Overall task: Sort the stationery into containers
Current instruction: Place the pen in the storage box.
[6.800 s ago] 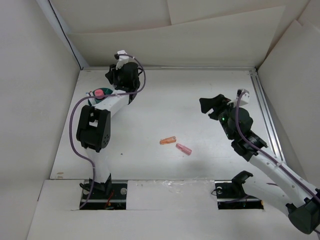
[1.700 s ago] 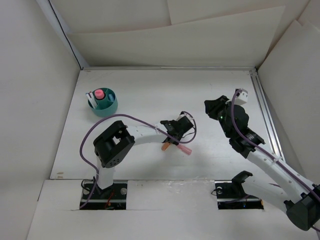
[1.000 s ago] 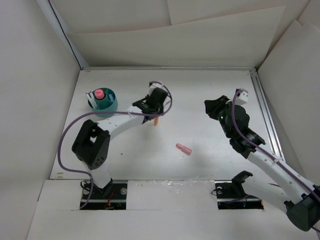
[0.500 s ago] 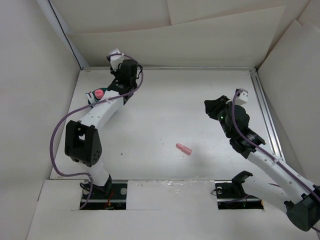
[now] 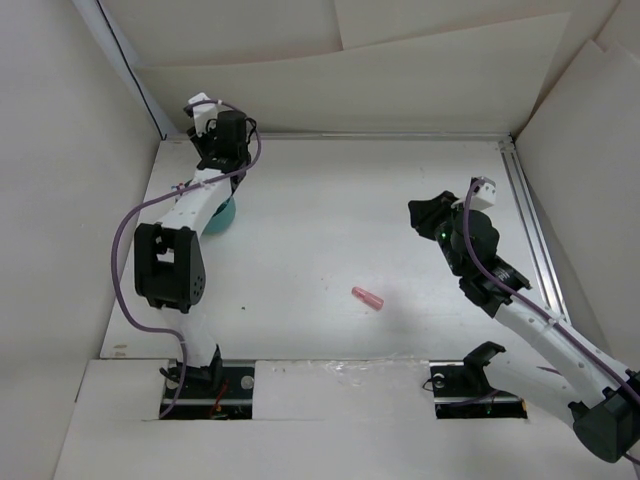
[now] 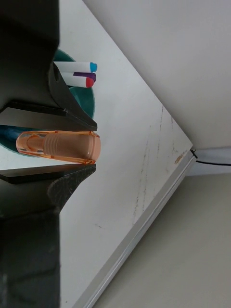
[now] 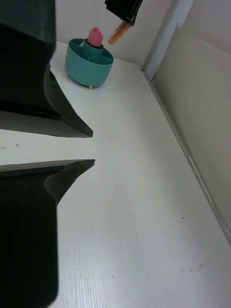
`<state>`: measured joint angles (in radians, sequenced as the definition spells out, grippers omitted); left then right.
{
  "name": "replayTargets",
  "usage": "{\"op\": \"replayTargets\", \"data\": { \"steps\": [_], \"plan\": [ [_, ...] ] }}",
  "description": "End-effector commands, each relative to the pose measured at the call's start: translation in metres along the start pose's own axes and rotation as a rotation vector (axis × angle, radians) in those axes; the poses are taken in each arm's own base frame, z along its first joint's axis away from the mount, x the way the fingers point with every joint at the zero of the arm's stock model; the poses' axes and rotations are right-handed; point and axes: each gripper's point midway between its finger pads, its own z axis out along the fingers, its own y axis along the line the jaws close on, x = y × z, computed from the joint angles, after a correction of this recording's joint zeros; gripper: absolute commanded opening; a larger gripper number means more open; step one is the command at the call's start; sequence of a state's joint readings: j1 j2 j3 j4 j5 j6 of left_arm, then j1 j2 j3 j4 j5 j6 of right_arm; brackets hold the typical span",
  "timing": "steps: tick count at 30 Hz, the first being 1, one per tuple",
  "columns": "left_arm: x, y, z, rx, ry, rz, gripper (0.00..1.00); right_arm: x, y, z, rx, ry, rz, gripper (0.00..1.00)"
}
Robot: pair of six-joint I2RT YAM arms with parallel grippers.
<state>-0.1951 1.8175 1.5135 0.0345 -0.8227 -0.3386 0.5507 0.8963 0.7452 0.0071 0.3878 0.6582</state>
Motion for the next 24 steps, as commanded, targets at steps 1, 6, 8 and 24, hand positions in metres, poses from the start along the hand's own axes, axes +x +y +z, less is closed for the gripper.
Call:
{"op": "replayTargets", "data": {
  "steps": [1, 6, 8, 24],
  "plan": [
    [-0.011, 0.003, -0.002, -0.032, -0.059, 0.012, 0.09, -0.027, 0.018, -0.004, -0.051, -0.059, 0.018, 0.31],
    [-0.001, 0.004, 0.001, -0.035, -0.052, 0.033, 0.09, -0.027, 0.018, -0.004, -0.051, -0.059, 0.018, 0.31],
    [0.01, 0.005, 0.004, -0.04, -0.04, 0.059, 0.09, -0.027, 0.018, -0.004, -0.051, -0.059, 0.018, 0.31],
    [0.049, 0.005, 0.01, -0.069, -0.024, 0.174, 0.06, -0.026, 0.02, -0.005, -0.058, -0.054, 0.018, 0.31]
  ]
}}
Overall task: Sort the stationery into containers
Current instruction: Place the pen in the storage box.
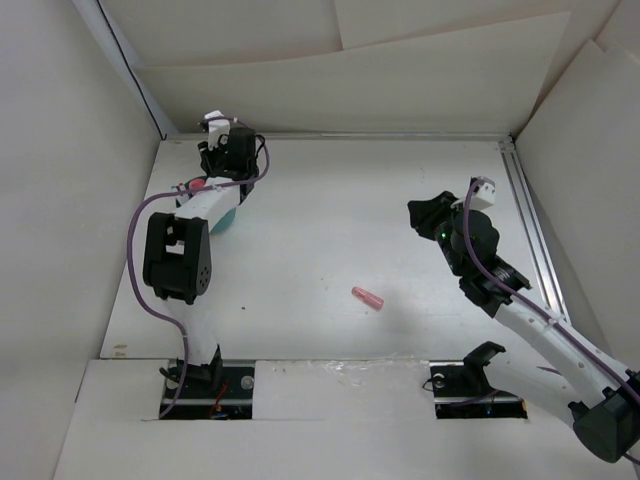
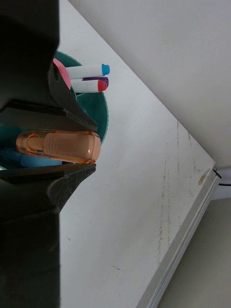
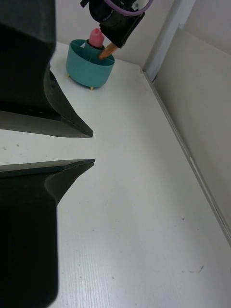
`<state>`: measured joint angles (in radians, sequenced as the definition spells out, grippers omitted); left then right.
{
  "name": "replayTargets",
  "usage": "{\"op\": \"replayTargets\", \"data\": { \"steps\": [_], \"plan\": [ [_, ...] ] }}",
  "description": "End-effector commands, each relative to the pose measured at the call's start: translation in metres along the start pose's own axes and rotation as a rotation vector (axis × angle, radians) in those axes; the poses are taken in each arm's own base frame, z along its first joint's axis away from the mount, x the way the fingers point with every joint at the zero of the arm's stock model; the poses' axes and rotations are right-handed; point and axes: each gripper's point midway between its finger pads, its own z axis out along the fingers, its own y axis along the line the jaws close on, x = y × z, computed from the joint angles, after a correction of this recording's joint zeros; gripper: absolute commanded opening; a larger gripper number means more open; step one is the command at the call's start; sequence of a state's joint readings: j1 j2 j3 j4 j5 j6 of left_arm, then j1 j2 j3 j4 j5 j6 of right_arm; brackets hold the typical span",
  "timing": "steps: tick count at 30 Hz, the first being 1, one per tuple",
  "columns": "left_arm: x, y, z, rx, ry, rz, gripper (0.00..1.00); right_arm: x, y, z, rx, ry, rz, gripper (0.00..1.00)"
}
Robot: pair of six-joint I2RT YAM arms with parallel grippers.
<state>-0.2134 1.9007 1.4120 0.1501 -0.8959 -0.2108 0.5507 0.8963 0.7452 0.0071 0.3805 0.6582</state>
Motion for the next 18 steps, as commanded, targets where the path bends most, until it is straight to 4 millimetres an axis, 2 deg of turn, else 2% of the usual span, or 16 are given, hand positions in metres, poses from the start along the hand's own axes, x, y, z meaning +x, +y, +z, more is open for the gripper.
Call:
{"op": "replayTargets", "data": {
  "steps": [1, 8, 18],
  "plan": [
    [-0.009, -0.001, -0.004, -0.018, -0.041, -0.005, 0.08, -0.027, 0.019, -0.005, -0.052, -0.058, 0.017, 0.31],
    [0.002, -0.007, -0.004, -0.013, -0.027, 0.01, 0.21, -0.027, 0.019, -0.005, -0.052, -0.058, 0.017, 0.31],
    [0.01, -0.007, -0.003, -0.016, -0.017, 0.016, 0.21, -0.027, 0.019, -0.005, -0.052, -0.058, 0.017, 0.31]
  ]
}}
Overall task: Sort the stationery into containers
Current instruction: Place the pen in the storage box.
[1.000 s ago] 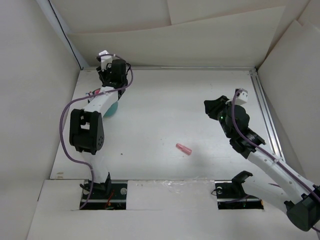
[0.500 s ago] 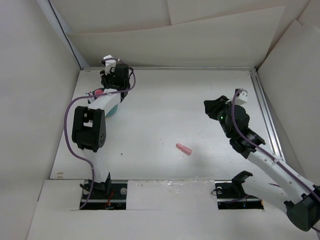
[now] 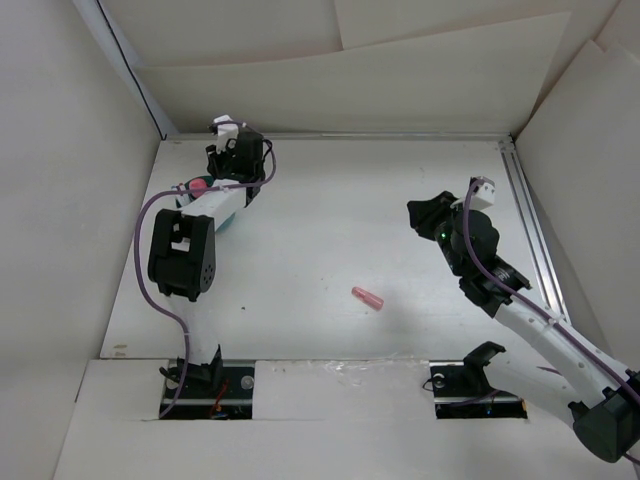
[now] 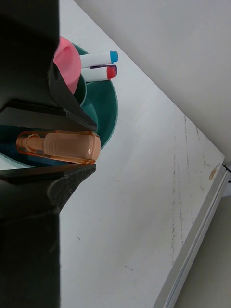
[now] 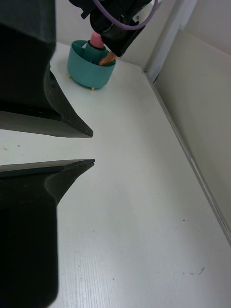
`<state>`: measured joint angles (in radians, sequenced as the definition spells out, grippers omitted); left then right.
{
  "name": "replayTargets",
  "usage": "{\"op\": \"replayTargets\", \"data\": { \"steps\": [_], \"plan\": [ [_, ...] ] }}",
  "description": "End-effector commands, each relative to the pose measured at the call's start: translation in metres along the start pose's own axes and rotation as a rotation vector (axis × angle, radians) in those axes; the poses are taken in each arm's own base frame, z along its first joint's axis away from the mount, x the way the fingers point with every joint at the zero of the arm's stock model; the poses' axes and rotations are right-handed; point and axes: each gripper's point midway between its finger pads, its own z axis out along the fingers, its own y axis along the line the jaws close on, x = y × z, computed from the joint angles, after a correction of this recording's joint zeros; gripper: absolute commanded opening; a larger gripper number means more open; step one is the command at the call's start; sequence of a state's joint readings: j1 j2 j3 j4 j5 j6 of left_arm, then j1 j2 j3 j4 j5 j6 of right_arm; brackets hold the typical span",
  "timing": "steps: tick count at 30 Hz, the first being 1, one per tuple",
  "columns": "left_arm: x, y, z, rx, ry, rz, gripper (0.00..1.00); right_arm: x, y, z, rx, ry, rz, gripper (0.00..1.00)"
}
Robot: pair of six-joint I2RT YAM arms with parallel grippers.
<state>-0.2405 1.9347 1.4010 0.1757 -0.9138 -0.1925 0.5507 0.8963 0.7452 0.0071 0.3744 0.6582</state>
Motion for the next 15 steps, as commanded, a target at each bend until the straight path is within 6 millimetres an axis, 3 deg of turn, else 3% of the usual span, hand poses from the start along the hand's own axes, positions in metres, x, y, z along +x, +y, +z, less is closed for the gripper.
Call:
{"op": "replayTargets", "data": {
  "steps": [1, 6, 13, 15],
  "plan": [
    [-0.006, 0.004, 0.0, -0.022, -0.019, -0.025, 0.25, -0.027, 0.018, -0.004, -0.048, -0.062, 0.017, 0.31],
    [-0.008, 0.004, 0.0, -0.022, -0.019, -0.025, 0.39, -0.027, 0.018, -0.004, -0.048, -0.062, 0.017, 0.31],
    [-0.046, 0.007, -0.019, 0.032, -0.06, -0.093, 0.41, -0.025, 0.017, -0.002, -0.042, -0.055, 0.014, 0.31],
    [-0.06, 0.003, -0.025, 0.077, -0.066, -0.126, 0.33, -0.025, 0.017, -0.002, -0.042, -0.055, 0.014, 0.31]
  ]
}}
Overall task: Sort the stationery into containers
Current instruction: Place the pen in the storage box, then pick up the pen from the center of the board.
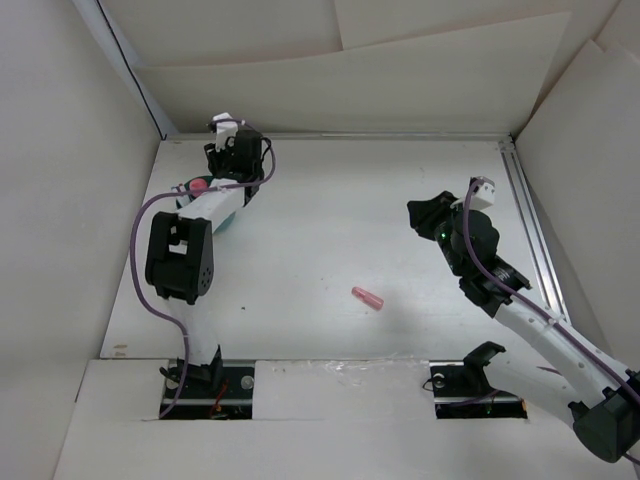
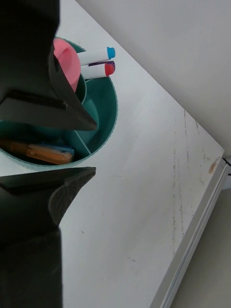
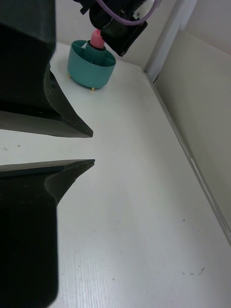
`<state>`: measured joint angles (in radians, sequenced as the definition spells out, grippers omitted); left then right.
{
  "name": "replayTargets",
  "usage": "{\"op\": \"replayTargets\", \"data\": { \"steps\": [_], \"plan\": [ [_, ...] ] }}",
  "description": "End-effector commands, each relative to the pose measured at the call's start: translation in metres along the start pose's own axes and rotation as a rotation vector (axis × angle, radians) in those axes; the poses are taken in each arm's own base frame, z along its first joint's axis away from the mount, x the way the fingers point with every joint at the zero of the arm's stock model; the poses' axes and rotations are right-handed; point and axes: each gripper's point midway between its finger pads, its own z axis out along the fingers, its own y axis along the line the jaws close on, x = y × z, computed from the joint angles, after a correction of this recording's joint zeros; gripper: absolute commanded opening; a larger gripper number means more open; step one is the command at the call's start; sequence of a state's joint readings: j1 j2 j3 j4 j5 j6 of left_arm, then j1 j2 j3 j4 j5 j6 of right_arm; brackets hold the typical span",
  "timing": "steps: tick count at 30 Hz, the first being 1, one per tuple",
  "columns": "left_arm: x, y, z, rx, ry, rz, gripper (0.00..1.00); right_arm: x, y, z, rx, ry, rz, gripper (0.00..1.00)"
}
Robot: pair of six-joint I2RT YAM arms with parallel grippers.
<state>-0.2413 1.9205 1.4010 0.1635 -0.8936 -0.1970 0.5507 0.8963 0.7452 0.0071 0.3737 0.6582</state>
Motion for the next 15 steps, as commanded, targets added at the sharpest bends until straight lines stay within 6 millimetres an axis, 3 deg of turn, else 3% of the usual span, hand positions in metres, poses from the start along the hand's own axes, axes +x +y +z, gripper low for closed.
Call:
{"op": "replayTargets", "data": {
  "steps": [1, 4, 6, 7, 9, 11, 12, 14, 15],
  "plan": [
    [-0.07, 0.001, -0.032, 0.095, -0.084, -0.139, 0.31, -0.025, 0.017, -0.002, -0.042, -0.056, 0.014, 0.31],
    [-0.09, -0.014, -0.051, 0.209, -0.061, -0.203, 0.22, -0.024, 0.017, 0.0, -0.042, -0.056, 0.014, 0.31],
    [-0.101, -0.034, -0.081, 0.33, -0.035, -0.221, 0.14, -0.025, 0.016, 0.0, -0.035, -0.061, 0.014, 0.27],
    [-0.1, -0.037, -0.084, 0.355, -0.019, -0.22, 0.12, -0.025, 0.016, 0.0, -0.035, -0.061, 0.014, 0.25],
    [-0.1, -0.056, -0.115, 0.454, 0.026, -0.194, 0.07, -0.023, 0.013, 0.003, -0.019, -0.061, 0.011, 0.16],
    [-0.09, -0.069, -0.139, 0.512, 0.073, -0.16, 0.03, -0.021, 0.012, 0.005, -0.013, -0.055, 0.007, 0.1],
    [-0.072, -0.081, -0.163, 0.561, 0.125, -0.115, 0.02, -0.021, 0.012, 0.005, -0.013, -0.054, 0.007, 0.06],
    [-0.045, -0.096, -0.191, 0.643, 0.205, -0.076, 0.0, -0.021, 0.012, 0.005, -0.013, -0.054, 0.007, 0.03],
    [-0.038, -0.101, -0.218, 0.71, 0.228, -0.068, 0.0, -0.022, 0.01, 0.005, -0.005, -0.061, 0.007, 0.01]
  ]
}}
